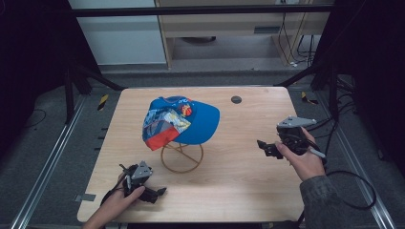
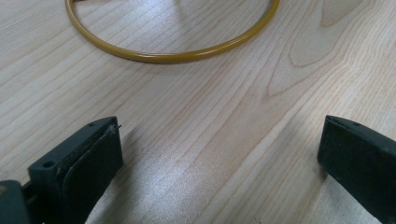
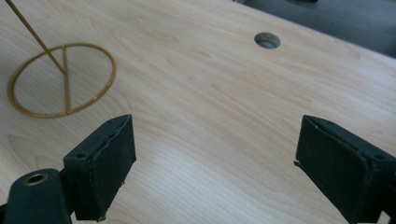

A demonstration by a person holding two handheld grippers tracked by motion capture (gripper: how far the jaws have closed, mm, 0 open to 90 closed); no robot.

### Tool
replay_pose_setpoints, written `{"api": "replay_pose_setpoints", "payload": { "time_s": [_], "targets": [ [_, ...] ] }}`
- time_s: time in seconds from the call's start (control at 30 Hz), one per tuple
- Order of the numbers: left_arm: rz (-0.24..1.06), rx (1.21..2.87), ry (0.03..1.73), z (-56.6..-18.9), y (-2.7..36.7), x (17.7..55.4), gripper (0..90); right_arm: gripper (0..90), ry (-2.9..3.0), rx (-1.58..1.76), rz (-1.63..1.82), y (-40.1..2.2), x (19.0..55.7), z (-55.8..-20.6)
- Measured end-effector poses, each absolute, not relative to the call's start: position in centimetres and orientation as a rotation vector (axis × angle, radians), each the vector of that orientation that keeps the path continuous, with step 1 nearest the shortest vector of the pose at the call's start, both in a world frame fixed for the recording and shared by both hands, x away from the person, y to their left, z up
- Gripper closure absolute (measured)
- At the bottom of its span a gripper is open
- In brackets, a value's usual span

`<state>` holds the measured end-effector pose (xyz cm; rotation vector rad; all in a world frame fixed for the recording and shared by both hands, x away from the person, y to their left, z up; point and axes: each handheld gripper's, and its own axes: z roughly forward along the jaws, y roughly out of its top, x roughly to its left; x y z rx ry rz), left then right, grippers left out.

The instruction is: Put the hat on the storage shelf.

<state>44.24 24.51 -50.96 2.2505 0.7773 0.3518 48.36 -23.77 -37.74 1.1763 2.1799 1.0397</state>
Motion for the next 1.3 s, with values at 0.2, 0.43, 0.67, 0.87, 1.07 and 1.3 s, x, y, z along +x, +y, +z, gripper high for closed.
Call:
{"api": "replay_pose_setpoints", "payload": {
  "time_s": [0.2,0.43,0.67,0.87,1.07,1.3],
  "targets": [
    [0.352,2.250,0.778,-51.0,24.5,44.2,0.0,12.2,2.202,1.198,1.025,-23.6,48.4,-39.5],
    [0.351,2.250,0.777,-51.0,24.5,44.2,0.0,12.4,2.258,1.237,1.001,-22.6,48.1,-43.7],
    [0.352,2.250,0.777,-51.0,24.5,44.2,0.0,12.7,2.280,1.287,1.020,-21.4,48.1,-46.8],
    [0.352,2.250,0.777,-51.0,24.5,44.2,0.0,12.5,2.286,1.339,1.017,-20.7,48.2,-49.3],
    [0.352,2.251,0.775,-51.0,24.5,44.3,0.0,10.5,2.271,1.357,0.992,-20.1,48.1,-50.4],
    [0.351,2.250,0.777,-51.0,24.5,44.2,0.0,6.6,2.225,1.278,0.949,-19.4,47.5,-51.1]
  ]
}}
